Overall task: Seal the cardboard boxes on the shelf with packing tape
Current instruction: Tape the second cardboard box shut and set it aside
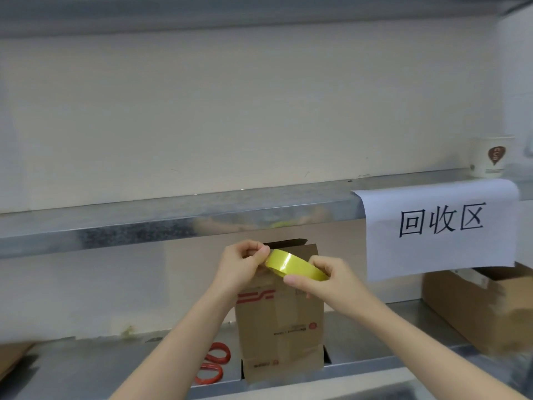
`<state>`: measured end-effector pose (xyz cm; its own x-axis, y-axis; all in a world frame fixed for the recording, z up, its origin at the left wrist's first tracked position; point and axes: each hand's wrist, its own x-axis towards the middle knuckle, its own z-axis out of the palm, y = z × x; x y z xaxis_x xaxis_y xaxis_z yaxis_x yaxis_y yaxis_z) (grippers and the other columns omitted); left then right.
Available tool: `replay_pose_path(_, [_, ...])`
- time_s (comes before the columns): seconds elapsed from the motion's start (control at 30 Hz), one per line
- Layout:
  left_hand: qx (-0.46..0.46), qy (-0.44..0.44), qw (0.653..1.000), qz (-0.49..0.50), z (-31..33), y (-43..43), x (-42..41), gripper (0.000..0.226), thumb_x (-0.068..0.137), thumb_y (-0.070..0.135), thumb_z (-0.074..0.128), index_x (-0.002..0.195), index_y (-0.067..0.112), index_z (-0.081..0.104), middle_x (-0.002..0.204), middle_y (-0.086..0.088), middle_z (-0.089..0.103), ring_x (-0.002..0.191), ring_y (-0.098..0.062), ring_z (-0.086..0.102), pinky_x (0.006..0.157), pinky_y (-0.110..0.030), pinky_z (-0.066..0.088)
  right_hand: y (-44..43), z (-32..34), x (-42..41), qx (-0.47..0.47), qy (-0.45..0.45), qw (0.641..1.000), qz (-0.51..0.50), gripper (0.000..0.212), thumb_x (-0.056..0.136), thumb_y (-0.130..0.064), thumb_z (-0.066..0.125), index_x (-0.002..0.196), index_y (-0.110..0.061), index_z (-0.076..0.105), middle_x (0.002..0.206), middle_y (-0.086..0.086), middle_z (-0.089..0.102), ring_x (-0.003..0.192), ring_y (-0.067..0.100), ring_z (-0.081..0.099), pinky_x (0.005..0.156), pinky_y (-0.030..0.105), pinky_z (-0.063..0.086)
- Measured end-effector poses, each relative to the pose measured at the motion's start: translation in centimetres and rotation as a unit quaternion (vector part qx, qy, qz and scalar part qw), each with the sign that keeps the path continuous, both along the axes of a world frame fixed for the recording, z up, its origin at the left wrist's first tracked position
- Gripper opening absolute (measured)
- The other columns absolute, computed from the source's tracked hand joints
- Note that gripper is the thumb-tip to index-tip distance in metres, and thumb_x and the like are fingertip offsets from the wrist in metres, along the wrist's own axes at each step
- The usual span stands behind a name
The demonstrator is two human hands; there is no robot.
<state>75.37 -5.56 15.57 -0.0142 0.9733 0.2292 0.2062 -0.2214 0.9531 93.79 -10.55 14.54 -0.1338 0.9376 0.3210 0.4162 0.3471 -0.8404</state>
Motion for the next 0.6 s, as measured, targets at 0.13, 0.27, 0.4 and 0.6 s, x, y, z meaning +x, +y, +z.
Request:
replay_pose_path(0.13, [-0.046,-0.077,0.993,-0.075,0.1,-0.7,0.8,0.018,0.093,0.013,0.061,0.09,-0.003,0.068,0.079,-0.011,0.066,0.076,-0.021,0.065,0.074,-0.026,0.058,-0.1,-0.6,0.1,0.077,-0.018,0.986,-0.147,0.052,0.064,-0.046,0.085,0.082,-0.017,0.046,0.086,-0.007,0.046,0.083,0.009,0.046,0.063,0.016,0.031])
replay_pose_path(0.27, [-0.078,-0.08,0.99,-0.084,-0.5,-1.1,2.3,0.022,0.096,0.018,0.058,0.099,-0.001,0.069,0.088,-0.013,0.067,0.086,-0.026,0.063,0.093,-0.038,0.052,0.6,-2.3,-0.2,0.053,0.185,0.955,-0.226,0.064,0.068,-0.024,0.087,0.111,-0.023,0.039,0.112,-0.001,0.046,0.104,0.017,0.05,0.082,0.025,0.04])
replay_pose_path(0.4, [-0.135,-0.138,0.977,-0.092,-1.3,-1.3,3.0,0.015,0.096,0.014,0.057,0.09,0.004,0.066,0.074,-0.005,0.065,0.07,-0.013,0.061,0.087,-0.032,0.052,0.6,-3.5,-1.0,-0.07,0.423,0.888,-0.168,0.056,0.077,-0.01,0.079,0.12,-0.021,0.046,0.114,0.005,0.06,0.105,0.021,0.061,0.092,0.037,0.05])
replay_pose_path(0.6, [-0.194,-0.282,0.927,-0.156,-0.7,-2.5,4.0,0.015,0.097,0.004,0.05,0.094,-0.002,0.063,0.076,-0.01,0.07,0.069,-0.015,0.069,0.062,-0.025,0.059,-0.6,-3.8,-1.8,-0.186,0.462,0.864,-0.075,0.039,0.087,-0.031,0.068,0.121,-0.015,0.058,0.101,0.011,0.074,0.097,0.022,0.069,0.083,0.036,0.052])
